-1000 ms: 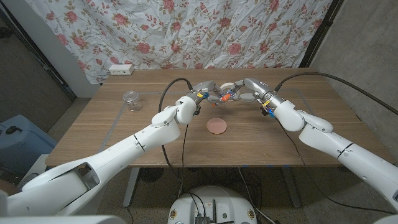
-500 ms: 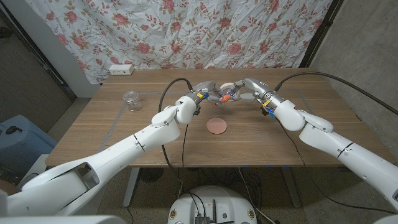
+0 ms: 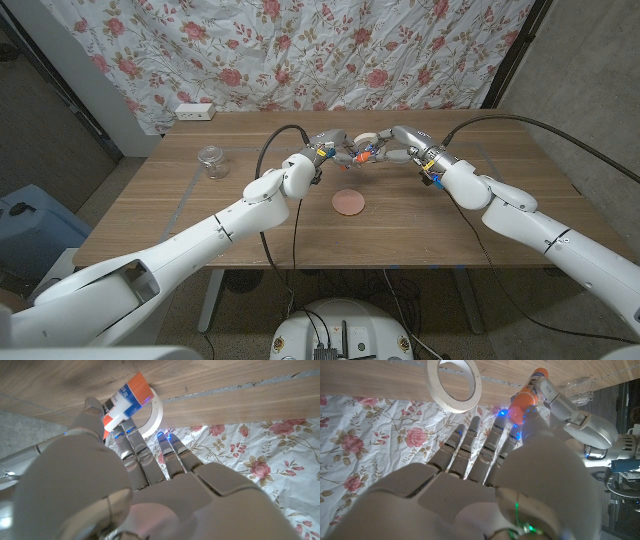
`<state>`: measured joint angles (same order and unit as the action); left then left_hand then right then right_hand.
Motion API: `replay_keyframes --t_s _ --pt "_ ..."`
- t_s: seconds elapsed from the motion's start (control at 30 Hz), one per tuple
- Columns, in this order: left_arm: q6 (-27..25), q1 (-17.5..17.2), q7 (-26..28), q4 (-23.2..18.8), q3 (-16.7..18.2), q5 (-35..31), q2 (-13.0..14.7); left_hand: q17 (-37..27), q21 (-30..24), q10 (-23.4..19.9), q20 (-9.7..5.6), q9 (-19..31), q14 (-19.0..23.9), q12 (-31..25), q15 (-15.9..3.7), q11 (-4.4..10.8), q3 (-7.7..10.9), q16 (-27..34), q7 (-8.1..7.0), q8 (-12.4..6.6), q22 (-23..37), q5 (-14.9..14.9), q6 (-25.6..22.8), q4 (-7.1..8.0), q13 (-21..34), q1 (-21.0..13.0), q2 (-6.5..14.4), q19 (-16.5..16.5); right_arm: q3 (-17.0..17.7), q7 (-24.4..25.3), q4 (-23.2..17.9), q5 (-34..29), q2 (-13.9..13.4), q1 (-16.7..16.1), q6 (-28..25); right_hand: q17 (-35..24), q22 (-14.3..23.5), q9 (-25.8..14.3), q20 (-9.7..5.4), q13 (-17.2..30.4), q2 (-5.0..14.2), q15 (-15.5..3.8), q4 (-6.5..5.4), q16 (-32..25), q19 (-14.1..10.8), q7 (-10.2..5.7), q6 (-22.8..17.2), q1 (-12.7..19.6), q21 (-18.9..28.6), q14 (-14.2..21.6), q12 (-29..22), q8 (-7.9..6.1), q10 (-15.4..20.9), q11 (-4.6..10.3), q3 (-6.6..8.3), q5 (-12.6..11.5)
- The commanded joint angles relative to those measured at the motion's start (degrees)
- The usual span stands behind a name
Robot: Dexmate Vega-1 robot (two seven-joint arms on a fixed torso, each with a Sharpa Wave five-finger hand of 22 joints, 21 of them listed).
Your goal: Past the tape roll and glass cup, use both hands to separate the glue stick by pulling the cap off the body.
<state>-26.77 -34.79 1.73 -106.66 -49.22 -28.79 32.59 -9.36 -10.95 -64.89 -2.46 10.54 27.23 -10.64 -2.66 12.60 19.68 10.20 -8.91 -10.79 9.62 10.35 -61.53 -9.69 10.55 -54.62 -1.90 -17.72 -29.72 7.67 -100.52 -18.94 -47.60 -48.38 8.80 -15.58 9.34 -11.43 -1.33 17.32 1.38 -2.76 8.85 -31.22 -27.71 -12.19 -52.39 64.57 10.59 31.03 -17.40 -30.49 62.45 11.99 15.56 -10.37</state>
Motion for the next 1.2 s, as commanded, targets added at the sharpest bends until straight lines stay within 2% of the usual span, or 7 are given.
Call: replay_keyframes --t_s 0.03,1.0,1.2 --pt "-0.64 -0.75 0.18 -0.78 0.41 -0.32 0.42 0.02 0.22 -0.56 -3.48 0.21 -0.19 -0.25 -7.92 0.24 0.05 -0.1 -0.35 -0.43 0.04 0.35 -0.92 0.33 0.16 -0.59 1.07 0.11 0.28 -0.57 -0.89 0.35 -0.54 -0.33 -0.96 -0.11 0.11 -0.19 -0.54 0.27 0.44 -9.76 0.06 -0.37 -0.35 0.02 -0.1 1.01 0.07 0.08 -0.12 0.07 1.18 0.51 -0.27 -0.16" --pt "-1.83 -1.57 0.64 -1.68 0.71 -1.02 0.57 0.02 0.19 -0.55 -3.52 0.21 -0.19 -0.25 -7.88 0.24 -0.09 -0.09 -0.24 -0.42 0.04 0.35 -0.92 0.33 0.16 -0.61 1.15 0.05 1.12 -0.06 -1.14 1.53 -0.99 -1.22 -0.16 -0.24 0.12 -0.04 -1.01 0.37 0.95 -9.77 0.11 -0.41 -0.51 0.07 -0.22 1.59 0.12 0.24 0.04 0.4 1.53 0.53 -0.71 -0.13" --pt "-1.73 -1.65 0.72 -1.72 0.75 -1.01 0.65 0.02 0.19 -0.56 -3.51 0.21 -0.2 -0.25 -7.88 0.25 -0.12 -0.09 -0.24 -0.45 0.04 0.35 -0.98 0.32 0.16 -0.62 1.16 0.05 1.4 -0.29 -1.29 1.63 -1.33 -1.21 -0.12 0.09 0.13 0.04 -0.87 0.17 0.69 -9.25 -0.19 0.14 -0.43 0.02 0.67 0.91 0.09 0.05 0.56 0.89 0.76 0.45 -1.03 -0.07"
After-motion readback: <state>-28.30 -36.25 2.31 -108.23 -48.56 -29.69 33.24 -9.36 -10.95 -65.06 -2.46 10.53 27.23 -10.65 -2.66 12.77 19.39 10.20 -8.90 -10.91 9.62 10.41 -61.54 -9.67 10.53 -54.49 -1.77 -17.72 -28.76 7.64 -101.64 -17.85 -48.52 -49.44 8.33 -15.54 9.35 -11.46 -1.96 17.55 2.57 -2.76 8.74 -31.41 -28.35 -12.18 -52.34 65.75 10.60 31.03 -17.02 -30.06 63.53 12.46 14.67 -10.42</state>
